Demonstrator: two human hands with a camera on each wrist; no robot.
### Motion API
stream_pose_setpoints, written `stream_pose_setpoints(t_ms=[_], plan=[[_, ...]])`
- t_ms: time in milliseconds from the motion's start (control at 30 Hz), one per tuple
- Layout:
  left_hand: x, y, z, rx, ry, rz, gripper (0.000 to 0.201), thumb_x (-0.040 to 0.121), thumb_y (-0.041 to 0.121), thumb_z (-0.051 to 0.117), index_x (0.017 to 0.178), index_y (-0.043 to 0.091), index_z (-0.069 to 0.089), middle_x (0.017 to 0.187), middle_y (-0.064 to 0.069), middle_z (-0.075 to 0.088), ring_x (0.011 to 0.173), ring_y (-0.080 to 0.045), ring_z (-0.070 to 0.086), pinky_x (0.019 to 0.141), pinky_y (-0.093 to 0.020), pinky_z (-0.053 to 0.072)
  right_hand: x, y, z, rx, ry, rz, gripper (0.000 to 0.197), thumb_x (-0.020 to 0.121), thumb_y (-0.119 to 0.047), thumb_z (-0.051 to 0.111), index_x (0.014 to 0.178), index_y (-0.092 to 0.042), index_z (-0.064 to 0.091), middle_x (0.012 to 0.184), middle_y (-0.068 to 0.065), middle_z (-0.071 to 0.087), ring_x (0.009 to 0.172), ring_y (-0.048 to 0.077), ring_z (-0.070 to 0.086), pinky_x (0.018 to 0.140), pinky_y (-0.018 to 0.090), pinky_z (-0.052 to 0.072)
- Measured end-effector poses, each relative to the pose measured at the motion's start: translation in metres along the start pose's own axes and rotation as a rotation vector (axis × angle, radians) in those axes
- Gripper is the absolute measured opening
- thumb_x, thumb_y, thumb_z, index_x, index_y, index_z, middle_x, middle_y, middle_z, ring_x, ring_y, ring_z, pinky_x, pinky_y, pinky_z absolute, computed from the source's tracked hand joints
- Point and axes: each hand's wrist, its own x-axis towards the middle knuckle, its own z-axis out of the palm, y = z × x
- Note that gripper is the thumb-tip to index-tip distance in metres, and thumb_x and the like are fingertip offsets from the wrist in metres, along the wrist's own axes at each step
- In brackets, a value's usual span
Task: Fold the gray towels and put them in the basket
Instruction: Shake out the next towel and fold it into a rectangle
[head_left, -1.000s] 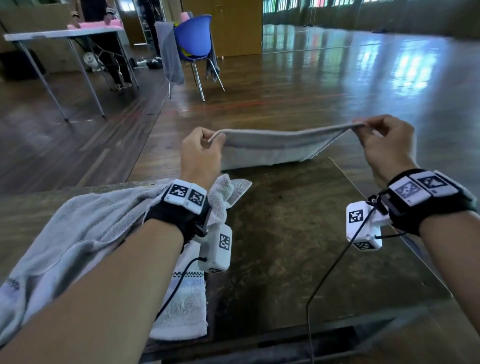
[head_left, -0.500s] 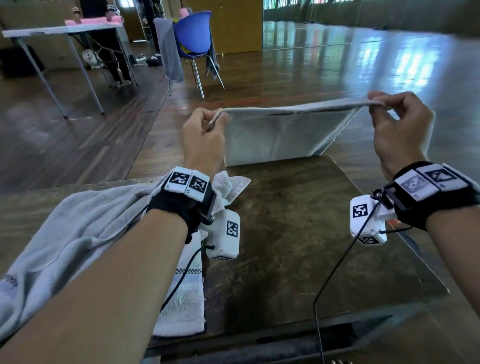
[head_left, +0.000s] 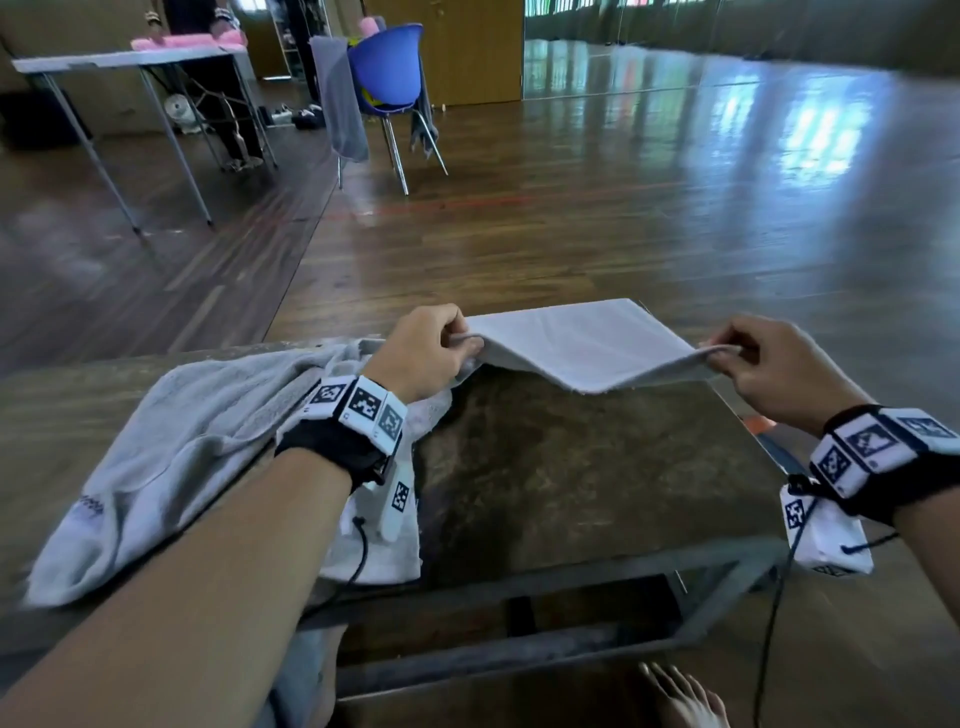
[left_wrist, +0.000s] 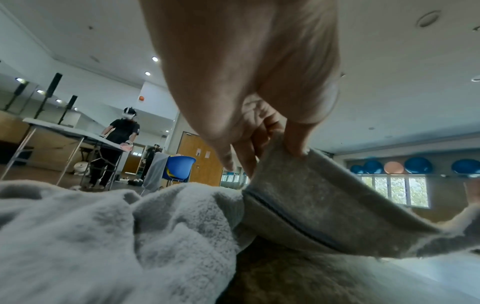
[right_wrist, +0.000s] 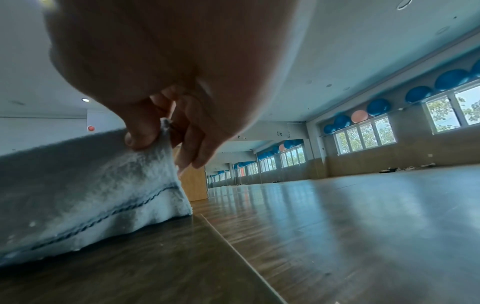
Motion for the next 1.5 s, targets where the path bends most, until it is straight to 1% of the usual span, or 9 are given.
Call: stream_pose_setpoints(t_ms=[200, 400, 567, 733, 833, 933, 1200, 1400, 1500], plan=[[-0.059, 0.009, -0.011, 0.056, -0.203, -0.021, 0.027, 0.097, 0.028, 0.061, 0.075, 0.017, 0.049, 0.067, 0.001, 0.053, 0.060, -0.012, 0.046, 0.058, -0.024, 0.039, -0.058, -0.016, -0.029, 0.064, 0.030, -0.006, 0.015, 0.092, -0.007, 0.063, 0.085, -0.020, 0.064, 0.081, 0.001, 0.068, 0.079, 0.025, 0.061, 0.072, 0.039, 0.048], [-0.094, 0.025, -0.018, 0.067, -0.605, -0.183, 0.025, 0.098, 0.026, 0.061, 0.079, 0.012, 0.051, 0.076, -0.006, 0.060, 0.072, -0.022, 0.062, 0.075, -0.037, 0.055, -0.102, -0.028, -0.041, 0.081, -0.229, 0.082, 0.013, 0.093, -0.006, 0.067, 0.082, -0.013, 0.068, 0.080, 0.027, 0.068, 0.069, 0.025, 0.058, 0.068, 0.038, 0.046], [-0.109, 0.031, -0.033, -0.290, -0.955, -0.442, 0.021, 0.097, 0.014, 0.060, 0.078, 0.006, 0.054, 0.071, -0.007, 0.059, 0.061, -0.019, 0.063, 0.066, -0.029, 0.059, -0.118, -0.031, -0.051, 0.107, -0.690, 0.284, 0.009, 0.092, -0.020, 0.070, 0.086, -0.015, 0.075, 0.068, -0.002, 0.066, 0.061, 0.011, 0.057, 0.053, 0.025, 0.045], [-0.100, 0.029, -0.032, -0.223, -0.661, -0.311, 0.020, 0.097, 0.020, 0.062, 0.086, 0.005, 0.055, 0.083, -0.013, 0.062, 0.077, -0.029, 0.065, 0.080, -0.042, 0.058, -0.109, -0.028, -0.044, 0.068, -0.356, 0.197, 0.008, 0.093, -0.020, 0.070, 0.086, -0.018, 0.074, 0.077, -0.002, 0.074, 0.069, 0.012, 0.064, 0.061, 0.024, 0.046], [-0.093, 0.020, -0.017, -0.069, -0.321, -0.131, 0.030, 0.097, 0.023, 0.063, 0.072, 0.015, 0.048, 0.066, 0.000, 0.049, 0.063, -0.014, 0.050, 0.062, -0.020, 0.048, -0.100, -0.020, -0.031, 0.036, -0.210, 0.179, 0.010, 0.095, -0.021, 0.067, 0.086, -0.019, 0.071, 0.081, -0.002, 0.073, 0.073, 0.015, 0.067, 0.063, 0.027, 0.050], [-0.088, 0.012, -0.002, -0.065, -0.167, -0.106, 0.023, 0.096, 0.023, 0.063, 0.078, 0.012, 0.053, 0.058, 0.007, 0.043, 0.052, -0.006, 0.038, 0.053, -0.019, 0.032, -0.089, -0.013, -0.013, -0.028, -0.152, 0.174, 0.009, 0.094, -0.021, 0.066, 0.086, -0.020, 0.070, 0.085, 0.002, 0.072, 0.079, 0.021, 0.066, 0.074, 0.034, 0.050], [-0.091, 0.010, 0.022, 0.301, -0.518, -0.021, 0.022, 0.094, 0.028, 0.064, 0.092, 0.006, 0.062, 0.101, -0.010, 0.068, 0.094, -0.027, 0.062, 0.086, -0.042, 0.049, -0.083, -0.025, 0.023, -0.203, -0.487, 0.002, 0.013, 0.094, -0.035, 0.061, 0.086, -0.029, 0.070, 0.087, -0.012, 0.070, 0.082, 0.002, 0.060, 0.065, 0.017, 0.037], [-0.082, 0.027, -0.009, 0.357, -0.744, -0.058, 0.023, 0.092, 0.028, 0.064, 0.079, 0.009, 0.064, 0.078, -0.005, 0.063, 0.071, -0.020, 0.057, 0.069, -0.031, 0.047, -0.074, -0.046, 0.002, -0.308, -0.750, 0.017, 0.018, 0.093, -0.030, 0.065, 0.076, -0.035, 0.063, 0.085, -0.016, 0.066, 0.081, 0.002, 0.059, 0.075, 0.026, 0.042], [-0.077, 0.027, -0.019, 0.232, -0.714, -0.096, 0.021, 0.090, 0.021, 0.064, 0.074, 0.007, 0.063, 0.075, -0.007, 0.063, 0.070, -0.023, 0.061, 0.068, -0.031, 0.049, -0.074, -0.045, -0.016, -0.156, -0.581, 0.061, 0.015, 0.093, -0.022, 0.068, 0.078, -0.026, 0.070, 0.079, -0.005, 0.071, 0.070, 0.011, 0.063, 0.072, 0.025, 0.049]])
